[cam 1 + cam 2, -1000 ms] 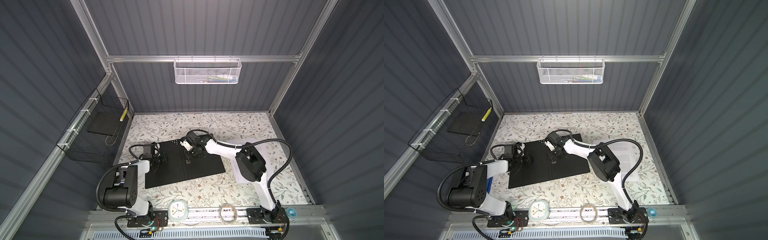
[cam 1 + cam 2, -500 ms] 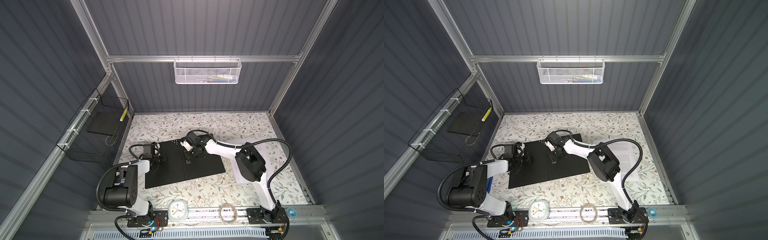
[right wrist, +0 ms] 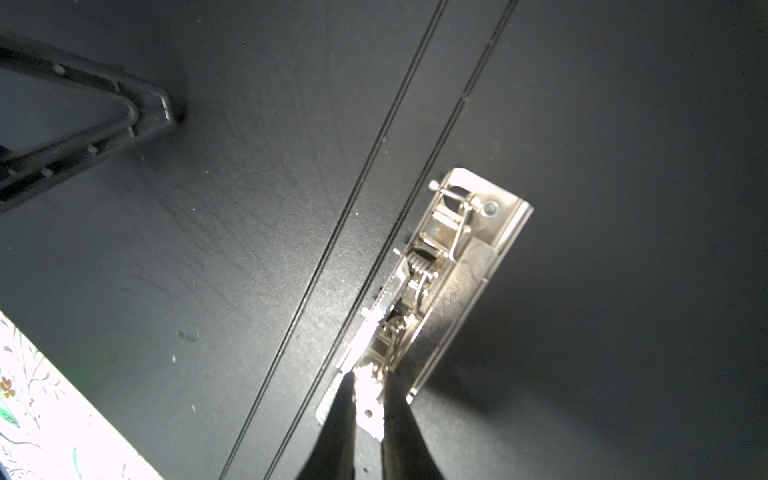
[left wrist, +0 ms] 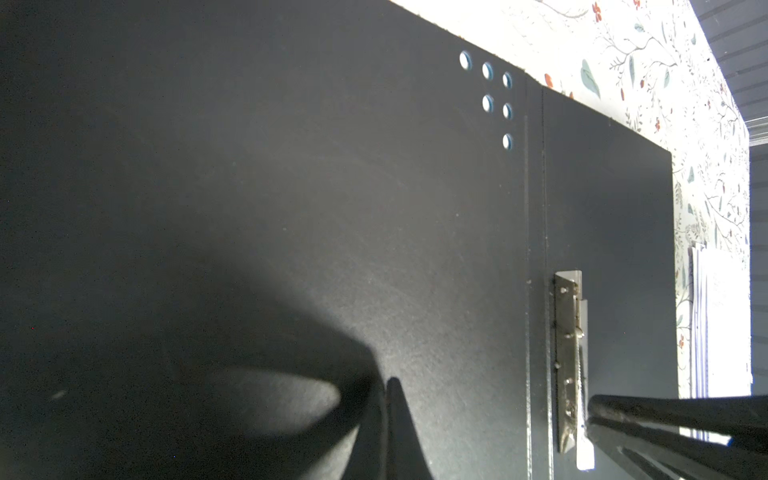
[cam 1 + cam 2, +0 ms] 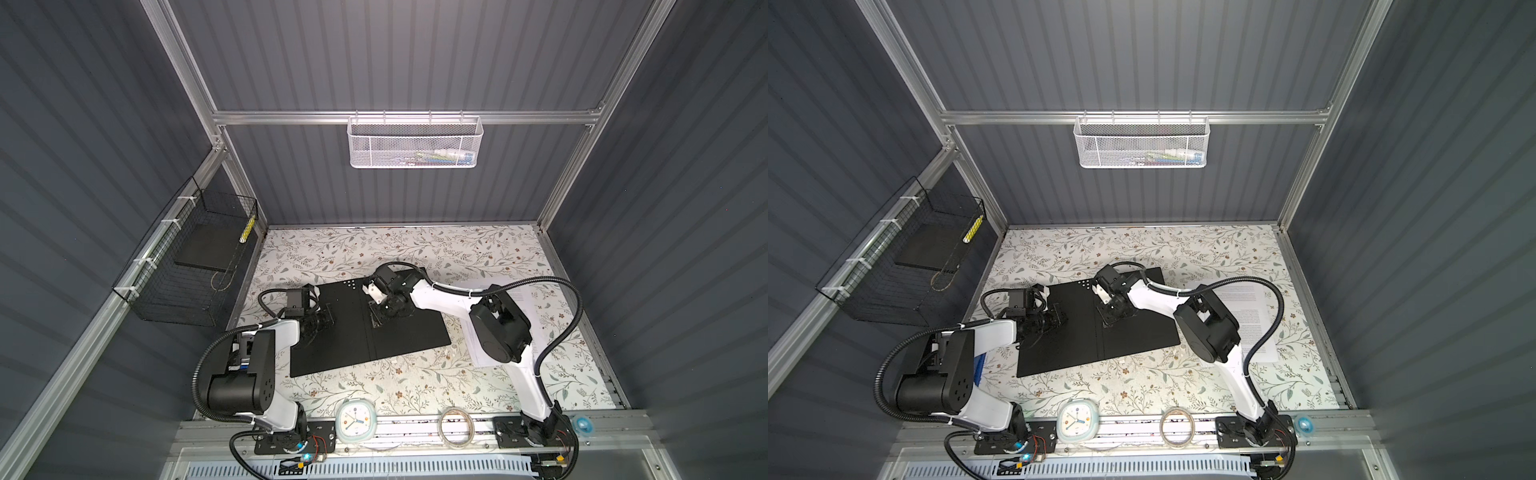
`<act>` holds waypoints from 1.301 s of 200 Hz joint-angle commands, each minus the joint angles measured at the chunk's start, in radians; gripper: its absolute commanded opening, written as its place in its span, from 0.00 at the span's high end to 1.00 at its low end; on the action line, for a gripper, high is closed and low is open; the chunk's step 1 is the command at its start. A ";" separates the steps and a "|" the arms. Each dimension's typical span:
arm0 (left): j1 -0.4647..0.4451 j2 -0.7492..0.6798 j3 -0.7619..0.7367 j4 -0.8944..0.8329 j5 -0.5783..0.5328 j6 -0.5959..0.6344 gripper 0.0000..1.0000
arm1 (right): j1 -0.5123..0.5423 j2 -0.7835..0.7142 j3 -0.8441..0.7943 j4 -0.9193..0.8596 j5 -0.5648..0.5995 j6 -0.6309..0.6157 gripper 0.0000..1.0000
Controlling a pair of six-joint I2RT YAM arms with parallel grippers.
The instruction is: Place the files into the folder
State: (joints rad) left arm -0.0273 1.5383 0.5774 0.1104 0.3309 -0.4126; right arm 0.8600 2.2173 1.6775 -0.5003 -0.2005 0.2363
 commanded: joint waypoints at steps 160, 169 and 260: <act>-0.004 0.054 -0.005 -0.103 -0.033 0.005 1.00 | -0.012 -0.108 -0.058 0.049 -0.044 0.042 0.82; -0.004 0.054 -0.005 -0.102 -0.033 0.006 1.00 | -0.013 -0.106 -0.055 0.055 -0.060 0.039 0.81; -0.004 0.052 -0.005 -0.103 -0.033 0.006 1.00 | -0.014 0.006 -0.001 0.020 -0.054 0.010 0.79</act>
State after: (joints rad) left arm -0.0273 1.5494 0.5880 0.1104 0.3347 -0.4122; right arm 0.8490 2.2028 1.6539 -0.4519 -0.2504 0.2611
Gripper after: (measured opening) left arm 0.054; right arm 0.209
